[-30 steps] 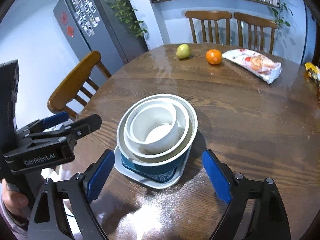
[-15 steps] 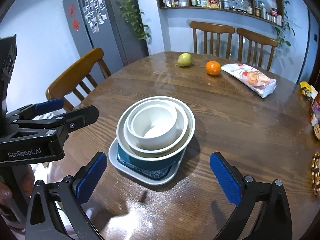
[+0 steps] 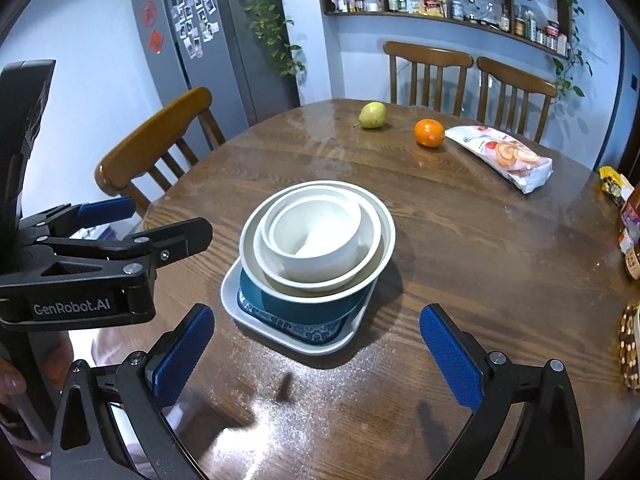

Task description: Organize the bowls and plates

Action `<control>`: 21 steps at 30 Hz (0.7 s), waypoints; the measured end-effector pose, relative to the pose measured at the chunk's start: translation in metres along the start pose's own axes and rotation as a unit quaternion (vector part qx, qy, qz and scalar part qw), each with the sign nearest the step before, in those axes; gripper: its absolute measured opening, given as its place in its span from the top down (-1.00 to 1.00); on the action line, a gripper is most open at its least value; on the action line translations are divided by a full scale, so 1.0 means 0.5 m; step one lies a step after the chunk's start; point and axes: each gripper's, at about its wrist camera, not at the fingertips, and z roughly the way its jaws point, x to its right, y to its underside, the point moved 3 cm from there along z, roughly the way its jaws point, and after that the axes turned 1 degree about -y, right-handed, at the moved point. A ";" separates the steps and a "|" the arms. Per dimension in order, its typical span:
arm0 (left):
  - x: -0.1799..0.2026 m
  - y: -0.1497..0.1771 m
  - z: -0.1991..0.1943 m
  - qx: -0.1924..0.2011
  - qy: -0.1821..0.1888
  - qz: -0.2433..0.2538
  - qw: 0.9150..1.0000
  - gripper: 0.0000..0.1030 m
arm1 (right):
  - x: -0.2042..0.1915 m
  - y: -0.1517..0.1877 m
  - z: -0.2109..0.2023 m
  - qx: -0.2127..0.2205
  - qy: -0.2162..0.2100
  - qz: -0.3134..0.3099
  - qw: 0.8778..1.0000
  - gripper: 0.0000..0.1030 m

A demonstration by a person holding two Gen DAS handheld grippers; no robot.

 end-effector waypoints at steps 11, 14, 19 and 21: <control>-0.015 0.025 0.013 -0.002 -0.024 0.012 1.000 -0.98 | 0.007 0.013 0.020 -0.012 -0.001 0.015 1.000 -0.99; -0.021 0.031 0.017 -0.006 -0.023 0.012 1.000 -0.98 | 0.001 0.014 0.026 -0.012 -0.003 0.015 1.000 -0.99; -0.028 0.038 0.023 -0.010 -0.021 0.009 1.000 -0.98 | -0.007 0.014 0.036 -0.015 -0.006 0.015 1.000 -0.99; -0.031 0.039 0.027 -0.013 -0.022 0.009 1.000 -0.98 | -0.009 0.016 0.040 -0.018 -0.006 0.015 1.000 -0.99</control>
